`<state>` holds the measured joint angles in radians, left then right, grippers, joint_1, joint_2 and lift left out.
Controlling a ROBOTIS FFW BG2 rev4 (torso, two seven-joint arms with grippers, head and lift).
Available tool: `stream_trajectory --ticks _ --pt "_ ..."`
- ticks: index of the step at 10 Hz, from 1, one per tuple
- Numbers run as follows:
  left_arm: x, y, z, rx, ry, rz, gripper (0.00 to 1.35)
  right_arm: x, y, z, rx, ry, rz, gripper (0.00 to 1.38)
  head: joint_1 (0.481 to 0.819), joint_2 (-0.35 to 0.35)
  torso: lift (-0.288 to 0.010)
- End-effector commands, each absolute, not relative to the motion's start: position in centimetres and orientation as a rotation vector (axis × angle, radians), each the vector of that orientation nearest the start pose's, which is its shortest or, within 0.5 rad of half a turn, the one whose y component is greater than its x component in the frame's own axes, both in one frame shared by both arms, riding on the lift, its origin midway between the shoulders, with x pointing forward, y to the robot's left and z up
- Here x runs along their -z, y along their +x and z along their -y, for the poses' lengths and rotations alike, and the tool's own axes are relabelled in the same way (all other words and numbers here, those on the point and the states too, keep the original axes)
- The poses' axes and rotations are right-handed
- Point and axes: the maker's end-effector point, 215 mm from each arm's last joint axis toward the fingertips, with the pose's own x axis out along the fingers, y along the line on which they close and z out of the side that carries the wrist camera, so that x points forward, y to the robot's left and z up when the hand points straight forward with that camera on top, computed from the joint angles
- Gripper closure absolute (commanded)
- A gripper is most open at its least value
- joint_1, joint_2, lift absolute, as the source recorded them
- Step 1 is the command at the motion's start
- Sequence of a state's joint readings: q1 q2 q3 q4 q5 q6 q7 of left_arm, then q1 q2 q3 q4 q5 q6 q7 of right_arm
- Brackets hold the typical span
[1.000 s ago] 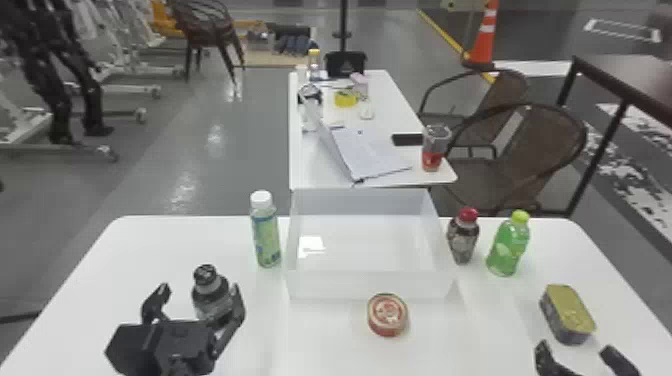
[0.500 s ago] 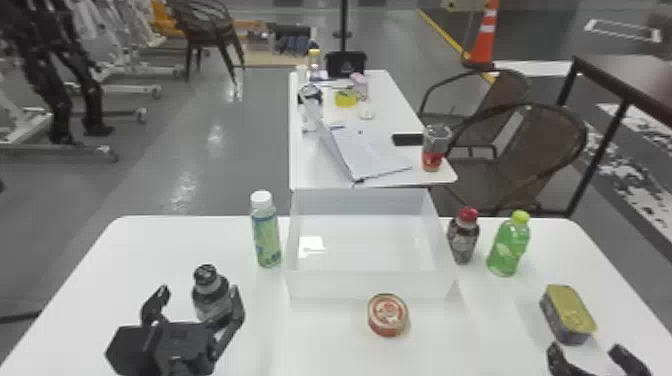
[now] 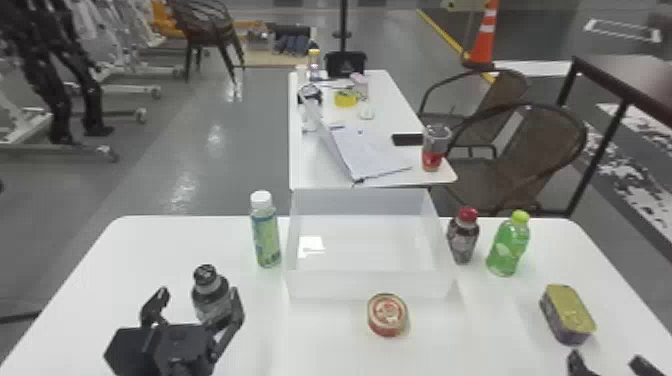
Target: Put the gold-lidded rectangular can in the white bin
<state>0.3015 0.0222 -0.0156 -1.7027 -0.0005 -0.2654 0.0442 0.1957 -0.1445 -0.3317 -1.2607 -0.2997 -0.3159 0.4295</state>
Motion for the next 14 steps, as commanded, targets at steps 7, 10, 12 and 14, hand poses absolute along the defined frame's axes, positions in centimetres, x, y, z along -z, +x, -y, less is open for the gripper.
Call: stream_trajectory --ticks 7,10,12,14 --pt "35.4 49.4 -23.3 -0.023 0.012 0.095 0.16 47.2 50.6 41.8 -0.018 0.083 -0.103 0.17 0.549 0.000 -0.100" --pt "35.4 49.4 -23.3 -0.026 0.008 0.098 0.16 47.9 51.8 41.4 -0.026 0.084 -0.119 0.17 0.549 0.000 -0.100" --pt "35.5 49.4 -23.4 -0.026 0.007 0.100 0.16 47.6 52.7 41.2 -0.025 0.086 -0.110 0.17 0.549 0.000 -0.100" --pt "35.3 49.4 -23.3 -0.023 0.007 0.103 0.16 47.4 53.6 41.2 -0.028 0.079 -0.112 0.17 0.549 0.000 -0.100"
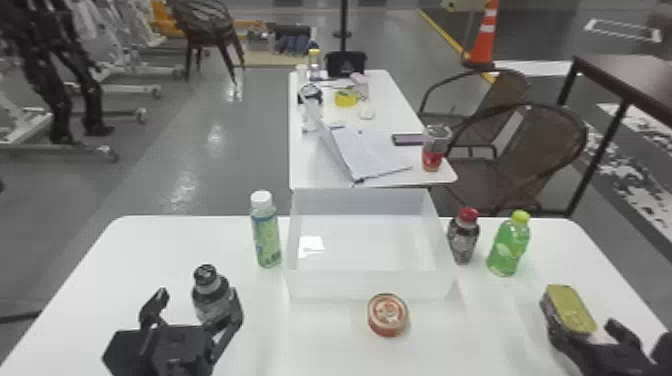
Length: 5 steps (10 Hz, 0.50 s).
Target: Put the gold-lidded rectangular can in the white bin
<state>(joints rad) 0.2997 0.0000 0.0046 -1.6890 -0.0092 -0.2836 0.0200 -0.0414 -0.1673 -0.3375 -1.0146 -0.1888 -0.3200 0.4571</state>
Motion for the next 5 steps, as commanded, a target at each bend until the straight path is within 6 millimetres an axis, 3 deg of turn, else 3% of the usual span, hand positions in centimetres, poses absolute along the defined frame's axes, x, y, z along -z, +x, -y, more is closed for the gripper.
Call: stream_trajectory --ticks 1,4,5 --pt "35.34 49.39 -23.28 -0.021 0.007 0.104 0.16 47.49 53.77 41.22 -0.028 0.077 -0.114 0.16 0.549 0.000 -0.100" --pt "35.47 49.44 -23.61 -0.019 0.014 0.104 0.16 47.56 54.51 41.42 -0.031 0.063 -0.123 0.18 0.549 0.000 -0.100" --pt "35.55 49.43 -23.63 -0.015 0.019 0.103 0.16 47.71 54.75 41.34 -0.033 0.061 -0.128 0.25 0.549 0.000 -0.100"
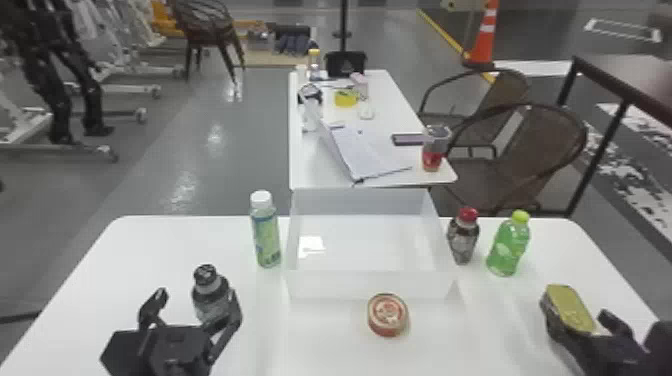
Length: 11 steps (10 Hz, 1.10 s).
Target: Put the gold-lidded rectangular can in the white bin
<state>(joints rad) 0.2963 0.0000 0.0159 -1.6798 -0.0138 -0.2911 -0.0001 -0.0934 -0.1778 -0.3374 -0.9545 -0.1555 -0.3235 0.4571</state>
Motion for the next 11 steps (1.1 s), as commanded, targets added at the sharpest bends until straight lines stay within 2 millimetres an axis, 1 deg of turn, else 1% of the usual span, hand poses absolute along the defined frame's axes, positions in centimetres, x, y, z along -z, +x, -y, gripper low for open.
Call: stream_trajectory --ticks 1,2,3,5,7,8,9,10,11 --pt "35.6 49.5 -23.7 -0.011 0.022 0.102 0.16 47.8 55.0 41.2 -0.035 0.063 -0.130 0.39 0.549 0.000 -0.100" --pt "35.6 49.5 -23.7 -0.009 0.024 0.102 0.16 48.1 55.1 40.9 -0.043 0.070 -0.137 0.71 0.549 0.000 -0.100" --pt "35.6 49.5 -23.7 -0.007 0.024 0.102 0.16 48.4 55.1 40.4 -0.051 0.070 -0.142 0.81 0.549 0.000 -0.100" --pt "35.5 49.6 -23.8 -0.009 0.025 0.104 0.16 48.4 54.9 40.1 -0.048 0.082 -0.134 0.82 0.549 0.000 -0.100" --pt "35.5 49.7 -23.6 -0.004 0.024 0.105 0.16 47.8 54.8 40.0 -0.042 0.099 -0.113 0.83 0.549 0.000 -0.100" --pt "35.6 49.7 -23.6 -0.001 0.025 0.105 0.16 46.8 54.6 39.6 -0.043 0.109 -0.083 0.83 0.549 0.000 -0.100" --pt "35.5 49.8 -23.5 0.000 0.024 0.107 0.16 45.4 54.3 38.8 -0.050 0.126 -0.061 0.83 0.549 0.000 -0.100" --pt "35.6 49.9 -23.5 0.000 0.024 0.105 0.16 44.3 54.2 37.2 -0.076 0.142 -0.065 0.83 0.549 0.000 -0.100" --pt "35.6 49.9 -23.5 0.000 0.022 0.105 0.16 42.4 54.5 35.0 -0.120 0.149 -0.059 0.83 0.549 0.000 -0.100"
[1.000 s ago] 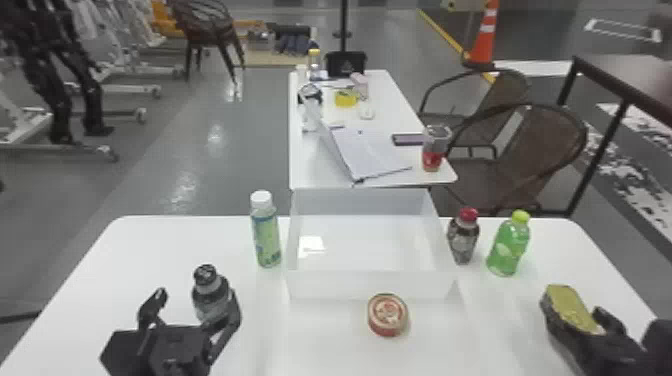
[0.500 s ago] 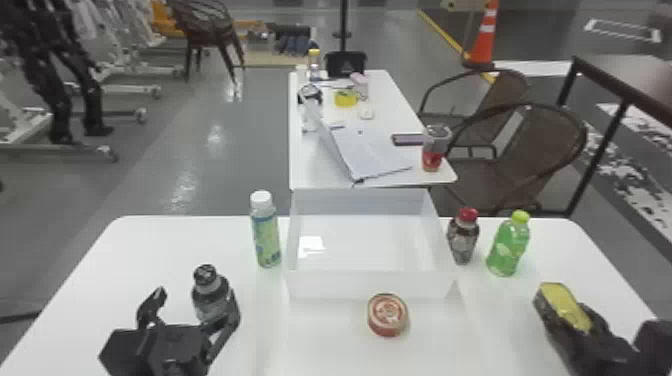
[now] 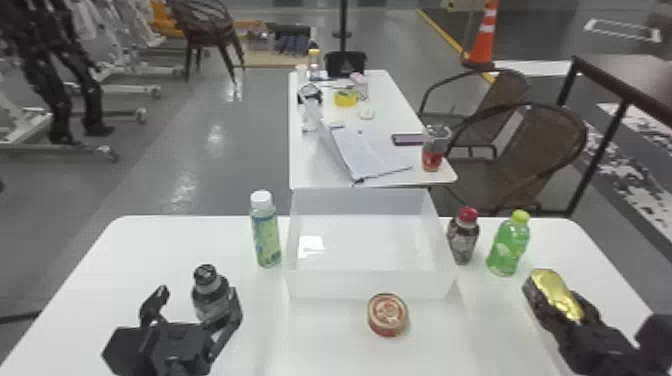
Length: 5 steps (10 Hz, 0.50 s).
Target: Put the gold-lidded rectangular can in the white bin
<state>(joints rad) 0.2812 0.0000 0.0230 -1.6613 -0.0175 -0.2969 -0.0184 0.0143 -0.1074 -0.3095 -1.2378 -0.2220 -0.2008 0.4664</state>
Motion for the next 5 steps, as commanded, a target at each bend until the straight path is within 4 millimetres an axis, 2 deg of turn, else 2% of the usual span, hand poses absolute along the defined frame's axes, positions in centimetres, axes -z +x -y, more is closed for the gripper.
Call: stream_trajectory --ticks 1,5 --pt "35.5 50.0 -23.4 0.001 0.020 0.107 0.16 40.8 55.0 32.8 -0.168 0.164 -0.049 0.83 0.549 0.000 -0.100" --pt "35.6 50.1 -23.0 0.006 0.010 0.106 0.16 33.9 58.8 25.3 -0.330 0.207 0.012 0.83 0.549 0.000 -0.100"
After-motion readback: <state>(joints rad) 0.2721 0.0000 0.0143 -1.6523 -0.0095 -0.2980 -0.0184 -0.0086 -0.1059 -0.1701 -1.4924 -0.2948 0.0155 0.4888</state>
